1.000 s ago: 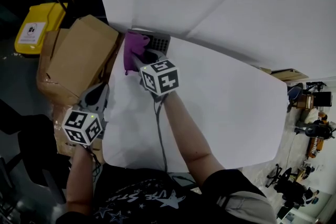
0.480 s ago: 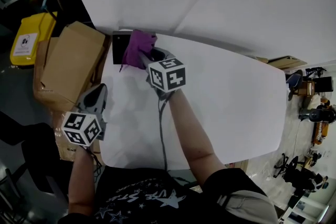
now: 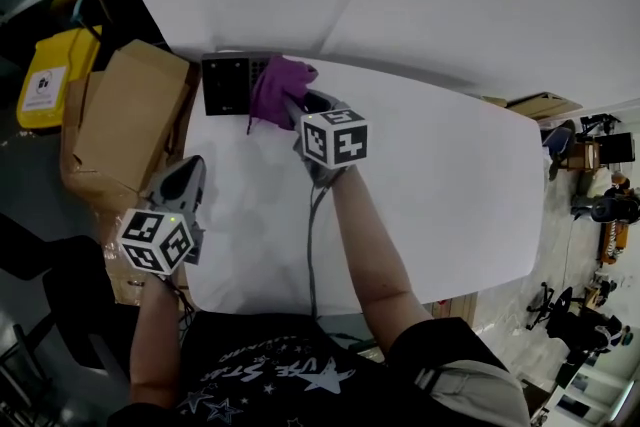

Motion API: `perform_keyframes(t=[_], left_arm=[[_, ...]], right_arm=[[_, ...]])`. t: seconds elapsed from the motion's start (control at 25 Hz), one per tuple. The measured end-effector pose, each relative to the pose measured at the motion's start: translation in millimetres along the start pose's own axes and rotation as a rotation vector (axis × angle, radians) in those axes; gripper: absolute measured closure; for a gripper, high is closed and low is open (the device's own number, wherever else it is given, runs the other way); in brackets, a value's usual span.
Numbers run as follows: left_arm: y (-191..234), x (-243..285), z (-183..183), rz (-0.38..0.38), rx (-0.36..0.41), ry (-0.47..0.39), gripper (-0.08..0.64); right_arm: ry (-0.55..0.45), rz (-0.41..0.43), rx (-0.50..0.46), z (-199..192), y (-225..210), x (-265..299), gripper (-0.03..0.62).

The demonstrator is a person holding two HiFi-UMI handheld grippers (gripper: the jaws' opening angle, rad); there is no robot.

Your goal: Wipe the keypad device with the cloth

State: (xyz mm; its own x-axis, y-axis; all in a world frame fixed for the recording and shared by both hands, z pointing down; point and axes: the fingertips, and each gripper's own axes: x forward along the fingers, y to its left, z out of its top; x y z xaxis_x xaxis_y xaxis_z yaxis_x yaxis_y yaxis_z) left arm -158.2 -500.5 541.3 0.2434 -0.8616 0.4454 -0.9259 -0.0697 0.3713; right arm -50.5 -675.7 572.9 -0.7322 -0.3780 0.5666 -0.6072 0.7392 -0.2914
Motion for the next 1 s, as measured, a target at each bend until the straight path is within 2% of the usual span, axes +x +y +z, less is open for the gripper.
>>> perform_keyframes(t=[0.36,0.72,1.0], left_arm=[[-3.7,-23.0,1.1,-0.014,0.008,-0.014,0.552],[-13.6,-65.6,1.8,-0.069,0.017,-0.043,0.552],[-24.7,-102.9,-5.6,-0.13,0.086,-0.04,0.552]], right_arm=[[-0.025,-0.046,0.008,-3.8,10.4,-25.8,0.495],[-0.062,-0.1,-0.009,-7.1,50.3,-77.7,0.495],[-0.075,-0.14,-0.014,-22.4,92.1,-116.6,0.495]])
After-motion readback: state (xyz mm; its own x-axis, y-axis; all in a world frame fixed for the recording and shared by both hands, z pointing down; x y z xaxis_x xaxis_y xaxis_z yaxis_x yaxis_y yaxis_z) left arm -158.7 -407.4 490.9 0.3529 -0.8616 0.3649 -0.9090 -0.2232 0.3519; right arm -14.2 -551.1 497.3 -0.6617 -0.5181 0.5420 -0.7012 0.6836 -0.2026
